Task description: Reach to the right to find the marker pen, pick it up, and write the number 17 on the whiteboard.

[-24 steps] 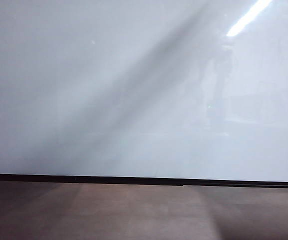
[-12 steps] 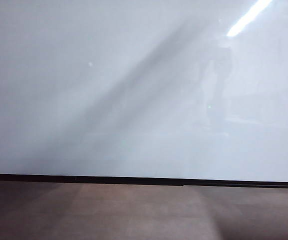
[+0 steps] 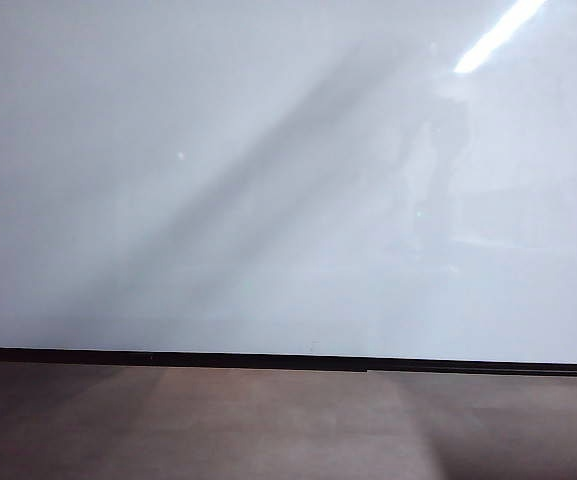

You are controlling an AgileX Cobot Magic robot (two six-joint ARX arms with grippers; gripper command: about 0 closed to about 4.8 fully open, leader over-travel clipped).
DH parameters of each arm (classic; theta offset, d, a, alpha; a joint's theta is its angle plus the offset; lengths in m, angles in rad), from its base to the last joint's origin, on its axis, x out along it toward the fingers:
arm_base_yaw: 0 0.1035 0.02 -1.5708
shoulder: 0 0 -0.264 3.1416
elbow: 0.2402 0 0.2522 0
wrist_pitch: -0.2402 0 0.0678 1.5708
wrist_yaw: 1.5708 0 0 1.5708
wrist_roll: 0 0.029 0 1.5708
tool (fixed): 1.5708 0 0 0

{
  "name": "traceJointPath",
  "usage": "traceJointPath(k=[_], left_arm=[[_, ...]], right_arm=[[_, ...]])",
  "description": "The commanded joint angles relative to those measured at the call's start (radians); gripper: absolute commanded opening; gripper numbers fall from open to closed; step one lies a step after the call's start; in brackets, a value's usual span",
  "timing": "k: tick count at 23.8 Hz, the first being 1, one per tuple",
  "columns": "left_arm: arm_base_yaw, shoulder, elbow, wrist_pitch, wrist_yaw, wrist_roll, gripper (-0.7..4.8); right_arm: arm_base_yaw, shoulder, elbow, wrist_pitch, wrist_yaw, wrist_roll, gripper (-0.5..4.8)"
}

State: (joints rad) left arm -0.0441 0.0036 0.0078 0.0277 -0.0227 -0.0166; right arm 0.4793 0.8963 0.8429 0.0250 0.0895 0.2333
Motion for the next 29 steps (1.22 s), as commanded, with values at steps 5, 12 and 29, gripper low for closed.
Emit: traceJointPath(k=[5,12,29], left_arm=[[0.001,0.000,0.001,-0.019,0.000,0.005,-0.05],[0.002,0.000,0.001,-0.019,0.000,0.005,-0.05],[0.002,0.000,0.001,-0.019,0.000,0.005,-0.05]], right_arm=[[0.018,-0.003,0.005,0.018,0.016,0.006,-0.08],[0.018,-0.003,0.005,0.017,0.008,0.005,-0.08],[-0.189,-0.198,-0.224,-0.018,0.035,-0.267,-0.07]])
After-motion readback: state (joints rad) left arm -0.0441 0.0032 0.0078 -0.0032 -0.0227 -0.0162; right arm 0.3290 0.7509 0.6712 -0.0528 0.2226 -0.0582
